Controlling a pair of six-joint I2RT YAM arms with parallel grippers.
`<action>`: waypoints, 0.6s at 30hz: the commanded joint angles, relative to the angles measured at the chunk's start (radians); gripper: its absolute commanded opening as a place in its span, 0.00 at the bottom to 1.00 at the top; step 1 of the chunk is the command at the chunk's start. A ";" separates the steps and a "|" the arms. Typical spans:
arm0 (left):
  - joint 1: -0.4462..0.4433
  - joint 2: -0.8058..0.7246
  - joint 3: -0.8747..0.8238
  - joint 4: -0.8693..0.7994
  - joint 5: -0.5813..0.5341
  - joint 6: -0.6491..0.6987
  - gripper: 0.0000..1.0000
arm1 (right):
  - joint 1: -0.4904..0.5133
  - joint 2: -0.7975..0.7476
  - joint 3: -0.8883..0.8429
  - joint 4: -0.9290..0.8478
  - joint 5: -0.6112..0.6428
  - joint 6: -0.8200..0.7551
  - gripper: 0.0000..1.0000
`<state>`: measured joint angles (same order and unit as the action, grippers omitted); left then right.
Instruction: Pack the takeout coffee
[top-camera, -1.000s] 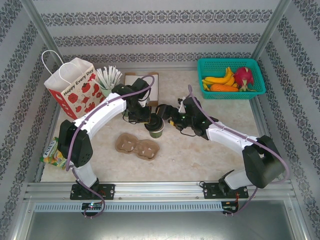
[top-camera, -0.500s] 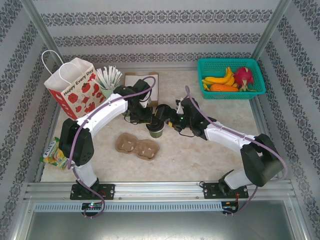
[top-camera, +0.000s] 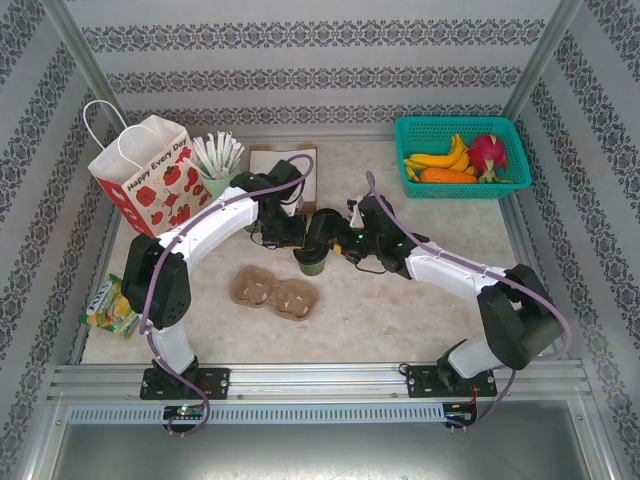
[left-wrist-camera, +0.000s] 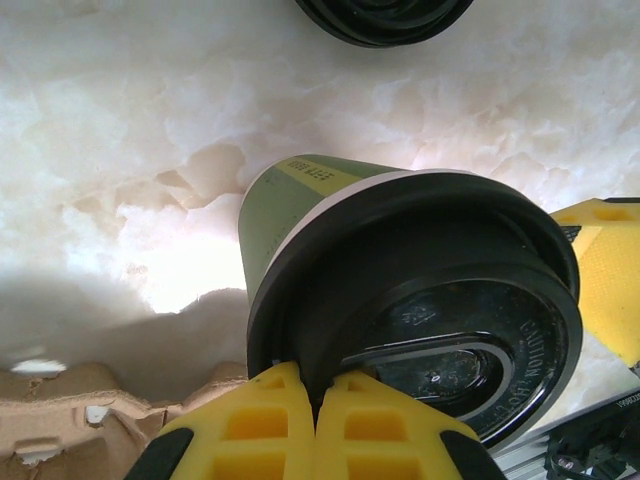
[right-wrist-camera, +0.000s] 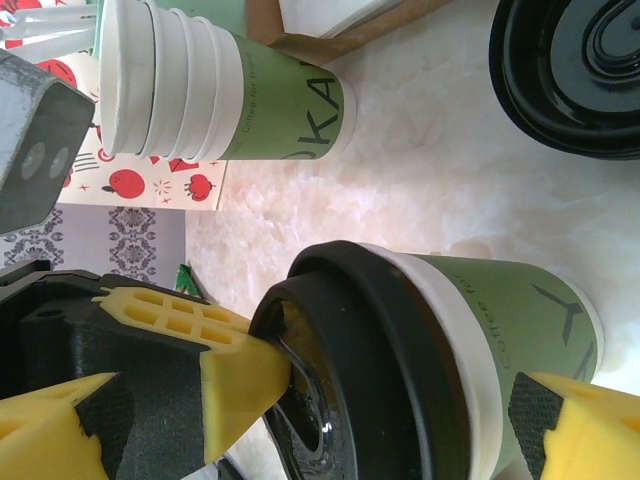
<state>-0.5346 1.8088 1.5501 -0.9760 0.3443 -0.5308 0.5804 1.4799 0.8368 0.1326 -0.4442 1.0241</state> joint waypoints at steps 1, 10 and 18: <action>0.007 0.055 -0.047 0.009 -0.013 0.005 0.00 | -0.004 -0.016 0.023 -0.001 -0.014 -0.033 0.98; 0.006 0.062 -0.067 0.002 -0.027 0.010 0.00 | -0.128 -0.113 -0.072 -0.030 -0.120 -0.168 0.89; 0.007 0.078 -0.047 -0.020 -0.024 0.050 0.00 | -0.154 -0.118 -0.078 -0.110 -0.206 -0.254 0.69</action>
<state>-0.5346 1.8088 1.5379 -0.9577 0.3531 -0.5228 0.4339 1.3674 0.7746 0.0517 -0.5850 0.8227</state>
